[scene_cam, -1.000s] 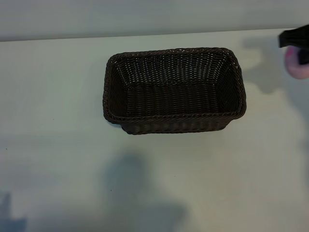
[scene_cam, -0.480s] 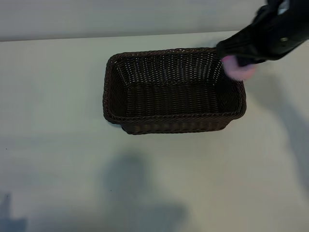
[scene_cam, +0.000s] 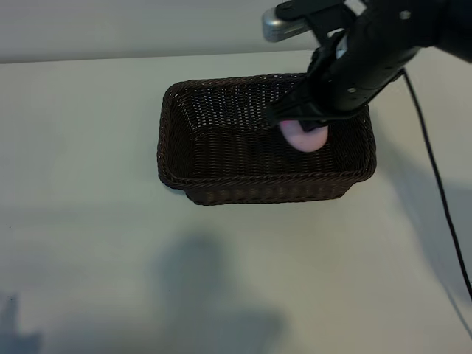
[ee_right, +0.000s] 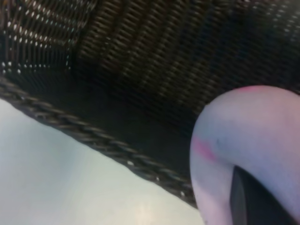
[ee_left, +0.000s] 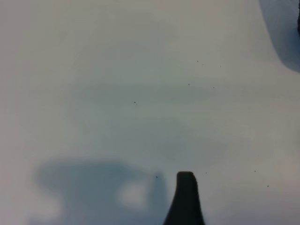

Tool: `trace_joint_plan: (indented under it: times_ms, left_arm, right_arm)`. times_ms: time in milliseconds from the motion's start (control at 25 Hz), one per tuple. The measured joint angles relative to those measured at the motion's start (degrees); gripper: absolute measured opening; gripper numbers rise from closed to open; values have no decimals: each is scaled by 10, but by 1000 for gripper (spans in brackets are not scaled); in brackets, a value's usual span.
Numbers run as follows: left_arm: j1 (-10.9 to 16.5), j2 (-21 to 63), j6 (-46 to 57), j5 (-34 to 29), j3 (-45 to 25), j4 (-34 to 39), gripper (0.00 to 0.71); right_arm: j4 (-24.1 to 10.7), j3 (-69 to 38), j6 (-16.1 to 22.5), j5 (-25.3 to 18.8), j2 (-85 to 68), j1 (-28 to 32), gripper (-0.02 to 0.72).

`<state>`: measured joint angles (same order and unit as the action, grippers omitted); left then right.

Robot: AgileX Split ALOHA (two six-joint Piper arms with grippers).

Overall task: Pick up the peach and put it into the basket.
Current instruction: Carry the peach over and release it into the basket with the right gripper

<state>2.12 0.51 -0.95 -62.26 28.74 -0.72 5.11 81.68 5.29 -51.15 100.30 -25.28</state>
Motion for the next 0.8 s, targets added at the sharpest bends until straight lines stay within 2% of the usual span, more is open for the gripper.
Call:
trace_joint_plan:
  times_ms: [160,800]
  left_arm:
    - [0,0,0,0,0,-1,592]
    - [0,0,-1,0,0,-2,592]
  right_arm:
    - [-4,17,-5,11,37,0,47]
    - [-4,29,-18,101,141,0,47]
